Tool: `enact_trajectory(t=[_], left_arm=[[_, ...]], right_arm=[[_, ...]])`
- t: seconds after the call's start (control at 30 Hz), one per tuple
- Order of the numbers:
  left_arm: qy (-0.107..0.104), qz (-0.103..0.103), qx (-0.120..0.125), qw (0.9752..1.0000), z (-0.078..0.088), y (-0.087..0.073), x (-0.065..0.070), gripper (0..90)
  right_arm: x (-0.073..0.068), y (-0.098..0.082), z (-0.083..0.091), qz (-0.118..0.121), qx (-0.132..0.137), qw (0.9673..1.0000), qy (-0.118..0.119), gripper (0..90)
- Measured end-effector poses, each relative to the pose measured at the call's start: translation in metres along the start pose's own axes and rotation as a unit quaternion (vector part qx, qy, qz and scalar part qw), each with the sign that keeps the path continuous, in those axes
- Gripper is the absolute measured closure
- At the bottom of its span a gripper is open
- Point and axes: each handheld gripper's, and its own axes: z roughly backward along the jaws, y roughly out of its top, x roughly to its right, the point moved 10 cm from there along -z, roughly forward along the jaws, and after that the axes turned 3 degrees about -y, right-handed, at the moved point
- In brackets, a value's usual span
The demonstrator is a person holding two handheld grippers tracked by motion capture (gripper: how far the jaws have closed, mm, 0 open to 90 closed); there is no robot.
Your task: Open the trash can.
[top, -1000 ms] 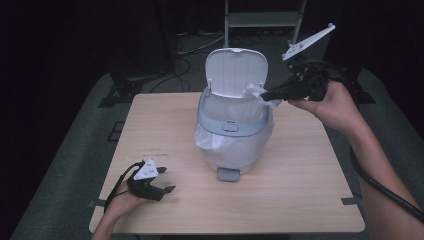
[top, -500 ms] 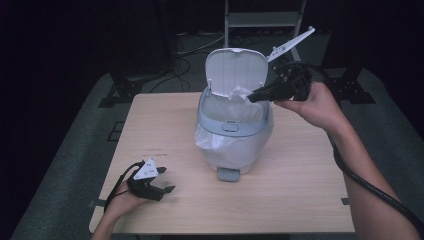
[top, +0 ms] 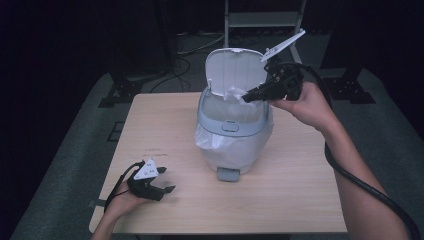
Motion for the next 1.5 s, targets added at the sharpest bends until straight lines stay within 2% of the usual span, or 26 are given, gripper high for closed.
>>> enact_trajectory(t=[0.6, 0.73, 0.87, 1.1, 1.5], left_arm=[[0.001, 0.005, 0.002, 1.0000, 0.001, -0.001, -0.002, 25.0], [0.000, 0.005, 0.003, 1.0000, 0.001, -0.001, -0.001, 25.0], [-0.001, 0.005, 0.001, 1.0000, 0.001, -0.002, -0.001, 25.0], [-0.001, 0.005, 0.000, 1.0000, 0.002, -0.002, -0.001, 25.0], [-0.002, 0.004, 0.000, 1.0000, 0.000, -0.002, 0.000, 24.9]], right_arm=[[0.007, 0.001, -0.025, -0.011, -0.001, 0.9999, 0.005, 76.6], [0.009, 0.000, -0.032, -0.015, -0.004, 0.9999, 0.003, 69.6], [0.010, 0.000, -0.036, -0.018, -0.003, 0.9998, 0.000, 67.4], [0.014, -0.004, -0.033, -0.022, -0.004, 0.9997, -0.004, 67.6], [0.032, -0.024, -0.012, -0.039, -0.001, 0.9991, -0.020, 77.8]])
